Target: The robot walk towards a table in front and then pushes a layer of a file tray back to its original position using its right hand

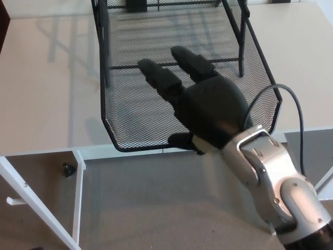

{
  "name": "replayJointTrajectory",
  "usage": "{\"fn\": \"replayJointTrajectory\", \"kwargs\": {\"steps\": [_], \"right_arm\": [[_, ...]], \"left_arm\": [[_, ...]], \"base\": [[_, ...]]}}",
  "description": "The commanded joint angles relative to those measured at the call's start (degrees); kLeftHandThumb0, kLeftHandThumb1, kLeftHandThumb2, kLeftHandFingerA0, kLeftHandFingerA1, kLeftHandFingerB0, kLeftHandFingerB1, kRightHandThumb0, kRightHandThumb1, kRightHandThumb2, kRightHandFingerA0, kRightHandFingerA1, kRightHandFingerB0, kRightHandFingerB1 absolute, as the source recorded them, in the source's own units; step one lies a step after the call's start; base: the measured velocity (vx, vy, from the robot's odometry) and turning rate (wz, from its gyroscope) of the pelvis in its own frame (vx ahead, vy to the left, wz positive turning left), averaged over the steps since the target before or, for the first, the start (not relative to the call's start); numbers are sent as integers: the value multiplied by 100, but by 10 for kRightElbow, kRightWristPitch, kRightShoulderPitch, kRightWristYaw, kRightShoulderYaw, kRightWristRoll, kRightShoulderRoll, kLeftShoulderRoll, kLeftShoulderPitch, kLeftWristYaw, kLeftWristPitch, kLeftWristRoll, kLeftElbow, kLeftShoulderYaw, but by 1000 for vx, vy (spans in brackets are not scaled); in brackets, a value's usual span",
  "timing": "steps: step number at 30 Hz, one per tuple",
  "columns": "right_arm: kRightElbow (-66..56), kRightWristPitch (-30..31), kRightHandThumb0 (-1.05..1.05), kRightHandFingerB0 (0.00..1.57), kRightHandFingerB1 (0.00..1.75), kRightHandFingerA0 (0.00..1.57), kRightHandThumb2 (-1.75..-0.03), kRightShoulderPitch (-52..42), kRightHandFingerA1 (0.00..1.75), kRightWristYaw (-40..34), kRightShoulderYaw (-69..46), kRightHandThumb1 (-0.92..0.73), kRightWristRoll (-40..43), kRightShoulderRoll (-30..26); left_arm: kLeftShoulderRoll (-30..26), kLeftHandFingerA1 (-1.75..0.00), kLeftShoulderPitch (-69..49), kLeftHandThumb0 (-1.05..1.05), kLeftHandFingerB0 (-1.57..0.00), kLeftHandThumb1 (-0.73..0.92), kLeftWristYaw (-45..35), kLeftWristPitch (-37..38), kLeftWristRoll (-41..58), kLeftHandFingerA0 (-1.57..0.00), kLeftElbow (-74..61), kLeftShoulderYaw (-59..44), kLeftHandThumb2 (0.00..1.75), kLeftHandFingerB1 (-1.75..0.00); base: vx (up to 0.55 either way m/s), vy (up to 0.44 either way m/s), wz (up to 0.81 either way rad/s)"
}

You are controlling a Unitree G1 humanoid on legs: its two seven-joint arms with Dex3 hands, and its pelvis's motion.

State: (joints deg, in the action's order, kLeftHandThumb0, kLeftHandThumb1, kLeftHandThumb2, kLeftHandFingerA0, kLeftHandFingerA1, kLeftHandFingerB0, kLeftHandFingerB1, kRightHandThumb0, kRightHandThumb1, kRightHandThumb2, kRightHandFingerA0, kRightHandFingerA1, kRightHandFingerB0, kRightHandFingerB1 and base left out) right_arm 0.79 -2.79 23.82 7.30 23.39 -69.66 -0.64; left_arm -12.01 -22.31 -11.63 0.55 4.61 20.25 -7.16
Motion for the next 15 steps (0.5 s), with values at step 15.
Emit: {"fn": "replayJointTrajectory", "kwargs": {"steps": [15], "right_arm": [[11,134,-80,0,1,0,-83,53,0,68,41,-48,-62,-52]], "left_arm": [[-32,-42,13,-49,-20,57,-5,-36,-16,-23,-20,13,73,-39]], "base": [[0,0,0]]}}
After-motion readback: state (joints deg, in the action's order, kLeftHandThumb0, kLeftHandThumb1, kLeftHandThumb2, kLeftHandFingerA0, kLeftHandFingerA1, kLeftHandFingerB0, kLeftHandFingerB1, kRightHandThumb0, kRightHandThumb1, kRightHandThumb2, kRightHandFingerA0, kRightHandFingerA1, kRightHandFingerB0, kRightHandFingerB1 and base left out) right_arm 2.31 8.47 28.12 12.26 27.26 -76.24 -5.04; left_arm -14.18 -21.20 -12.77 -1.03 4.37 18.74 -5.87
